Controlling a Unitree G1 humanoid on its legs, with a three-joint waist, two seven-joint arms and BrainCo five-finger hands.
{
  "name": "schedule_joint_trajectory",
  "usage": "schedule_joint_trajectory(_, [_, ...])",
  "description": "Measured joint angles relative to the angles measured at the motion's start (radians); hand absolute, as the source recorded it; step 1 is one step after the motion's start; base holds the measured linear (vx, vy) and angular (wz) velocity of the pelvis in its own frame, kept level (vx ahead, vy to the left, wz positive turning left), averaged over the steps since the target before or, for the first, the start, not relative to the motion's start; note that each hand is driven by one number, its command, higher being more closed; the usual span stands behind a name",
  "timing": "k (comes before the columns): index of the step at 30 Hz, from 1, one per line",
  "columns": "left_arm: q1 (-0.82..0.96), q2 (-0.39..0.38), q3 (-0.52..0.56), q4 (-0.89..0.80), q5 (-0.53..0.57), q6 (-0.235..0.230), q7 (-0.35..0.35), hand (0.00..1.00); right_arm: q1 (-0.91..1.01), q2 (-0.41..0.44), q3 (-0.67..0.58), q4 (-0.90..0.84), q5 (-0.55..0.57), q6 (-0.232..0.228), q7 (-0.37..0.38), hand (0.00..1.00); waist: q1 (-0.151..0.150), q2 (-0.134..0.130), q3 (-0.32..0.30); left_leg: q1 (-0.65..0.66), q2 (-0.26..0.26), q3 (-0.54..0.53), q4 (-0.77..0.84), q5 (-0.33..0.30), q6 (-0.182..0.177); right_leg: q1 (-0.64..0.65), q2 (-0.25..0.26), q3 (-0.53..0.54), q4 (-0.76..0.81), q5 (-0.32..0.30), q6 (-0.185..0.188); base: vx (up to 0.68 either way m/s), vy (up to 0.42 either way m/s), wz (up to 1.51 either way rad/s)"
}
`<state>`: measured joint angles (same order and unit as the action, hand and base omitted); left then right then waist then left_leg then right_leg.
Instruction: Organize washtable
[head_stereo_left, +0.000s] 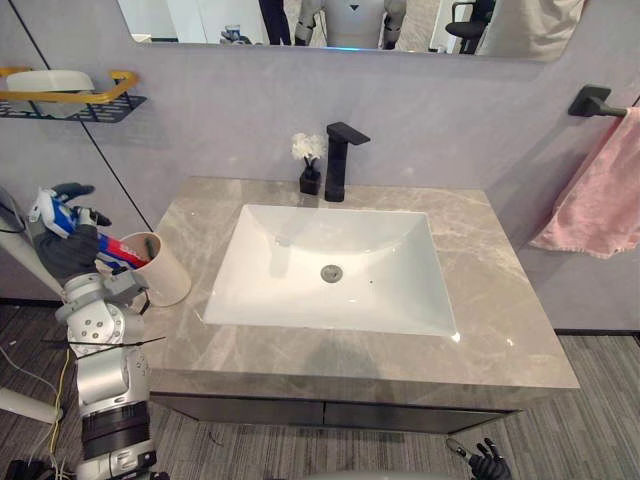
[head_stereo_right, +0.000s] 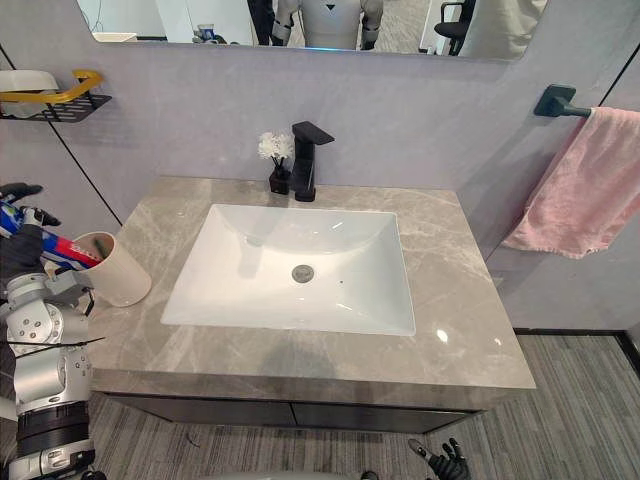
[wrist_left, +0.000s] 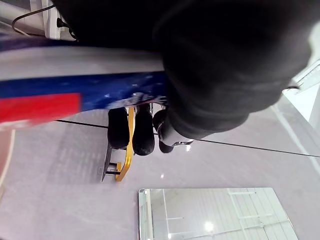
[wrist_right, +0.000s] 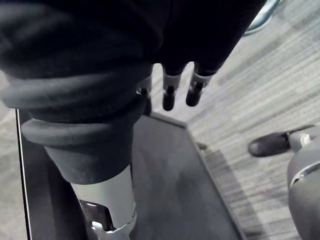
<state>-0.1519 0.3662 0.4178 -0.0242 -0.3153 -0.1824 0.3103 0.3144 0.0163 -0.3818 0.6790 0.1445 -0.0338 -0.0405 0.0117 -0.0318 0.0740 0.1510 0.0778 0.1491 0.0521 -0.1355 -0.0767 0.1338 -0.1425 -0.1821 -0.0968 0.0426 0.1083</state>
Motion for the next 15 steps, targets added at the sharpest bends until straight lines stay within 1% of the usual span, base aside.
schedule_joint_trajectory(4, [0.0, 0.0, 0.014, 0.0, -0.013, 0.0, 0.002, 0.0, 0.004, 0.001, 0.008, -0.004, -0.003, 0.0, -0.001, 0.0, -0.001, 0.001, 0.0, 0.0, 0.001, 0.004, 0.0, -0.001, -0.001, -0.002, 0.001, 0.004, 0.0, 0.0, 0.0, -0.01, -0.008, -0.03])
schedule_joint_trajectory(7, [0.0, 0.0, 0.016, 0.0, -0.028, -0.001, 0.003, 0.0, 0.022, 0.005, 0.027, -0.04, -0.029, 0.0, -0.001, 0.0, -0.001, 0.001, -0.001, 0.0, 0.001, 0.005, 0.0, -0.001, -0.001, -0.003, 0.001, 0.005, 0.0, 0.0, 0.0, 0.0, 0.0, 0.0])
schedule_joint_trajectory(15, [-0.009, -0.001, 0.016, 0.0, -0.048, -0.002, 0.006, 0.0, 0.027, 0.011, 0.045, -0.04, -0.038, 0.0, -0.002, 0.0, -0.002, 0.006, -0.006, -0.007, 0.0, 0.018, 0.003, -0.001, -0.001, -0.017, 0.0, 0.02, 0.0, 0.008, 0.001, -0.02, -0.006, -0.05])
